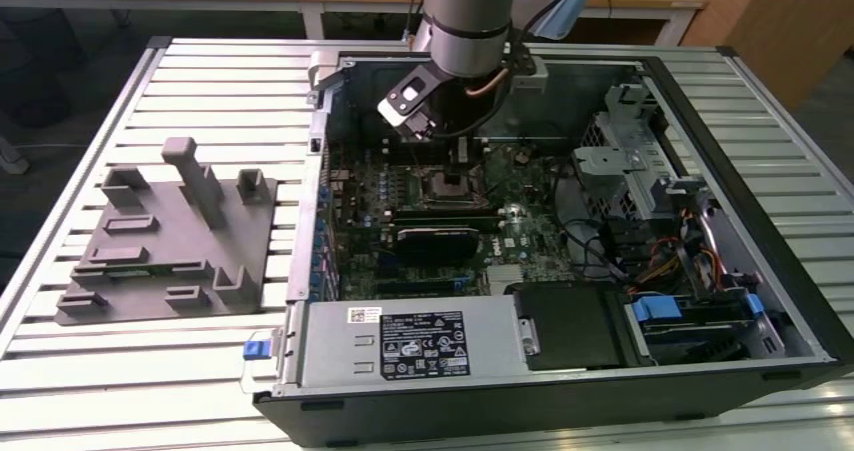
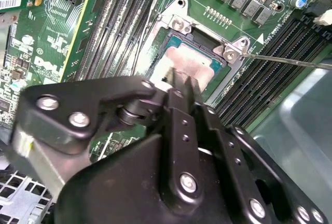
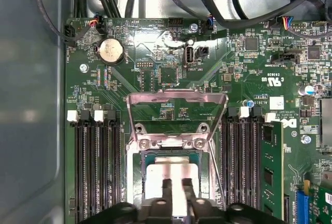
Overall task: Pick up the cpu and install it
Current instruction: 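Place the cpu into insertion slot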
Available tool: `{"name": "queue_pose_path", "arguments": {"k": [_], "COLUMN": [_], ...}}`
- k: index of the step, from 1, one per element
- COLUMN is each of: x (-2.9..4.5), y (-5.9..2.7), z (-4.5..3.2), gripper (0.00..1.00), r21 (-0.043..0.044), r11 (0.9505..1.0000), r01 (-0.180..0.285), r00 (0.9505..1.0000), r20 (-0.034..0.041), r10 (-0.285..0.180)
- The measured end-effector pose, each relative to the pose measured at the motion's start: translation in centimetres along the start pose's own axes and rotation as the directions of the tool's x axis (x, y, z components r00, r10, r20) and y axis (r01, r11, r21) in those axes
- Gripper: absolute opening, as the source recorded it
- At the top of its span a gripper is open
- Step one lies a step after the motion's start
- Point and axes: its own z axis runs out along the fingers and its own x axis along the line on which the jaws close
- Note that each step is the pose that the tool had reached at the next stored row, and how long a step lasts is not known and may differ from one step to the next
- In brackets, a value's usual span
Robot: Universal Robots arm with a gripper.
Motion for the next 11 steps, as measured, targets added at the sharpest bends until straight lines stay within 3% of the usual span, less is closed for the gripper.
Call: {"name": "queue_pose_path", "arguments": {"k": [2,11], "x": [0.0,-0.02], "y": [0.0,0.01], "z": [-0.07,-0.49], "gripper": [0.12,0.11], "r21": [0.0002,0.0007], "r11": [1.0,1.0], "r01": [0.0,0.0], "r00": [1.0,1.0], "r20": [0.0001,0.0], "r10": [0.0,0.0]}}
